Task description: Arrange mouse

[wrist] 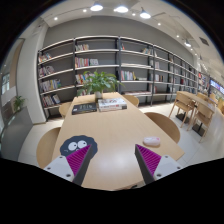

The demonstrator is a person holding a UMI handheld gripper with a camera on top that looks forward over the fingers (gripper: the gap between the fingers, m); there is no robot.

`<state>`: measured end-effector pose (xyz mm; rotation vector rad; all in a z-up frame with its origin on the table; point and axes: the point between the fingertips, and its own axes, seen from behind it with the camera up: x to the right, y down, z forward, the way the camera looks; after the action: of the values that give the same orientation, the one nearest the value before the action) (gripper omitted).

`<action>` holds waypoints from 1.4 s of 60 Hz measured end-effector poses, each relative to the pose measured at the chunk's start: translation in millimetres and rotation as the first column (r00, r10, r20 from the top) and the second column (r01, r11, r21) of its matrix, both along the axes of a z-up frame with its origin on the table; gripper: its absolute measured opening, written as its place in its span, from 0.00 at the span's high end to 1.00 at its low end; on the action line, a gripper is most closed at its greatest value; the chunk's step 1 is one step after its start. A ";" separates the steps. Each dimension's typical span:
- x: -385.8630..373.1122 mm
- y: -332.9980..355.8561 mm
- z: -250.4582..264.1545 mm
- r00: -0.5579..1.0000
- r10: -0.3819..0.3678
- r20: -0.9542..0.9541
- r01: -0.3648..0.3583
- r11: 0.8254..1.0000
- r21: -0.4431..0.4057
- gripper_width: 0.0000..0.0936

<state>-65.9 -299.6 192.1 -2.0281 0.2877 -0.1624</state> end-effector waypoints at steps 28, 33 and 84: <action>154.7 -27.9 -119.0 0.999 0.018 0.041 -0.011 0.986 -0.168 0.08; 199.7 -13.1 -146.8 0.998 0.026 0.052 -0.016 0.982 -0.188 0.10; 300.5 156.4 -196.2 0.981 0.188 -0.048 -0.195 0.954 -0.228 0.33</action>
<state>234.6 -143.2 -4.1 -2.2778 0.0890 -0.0495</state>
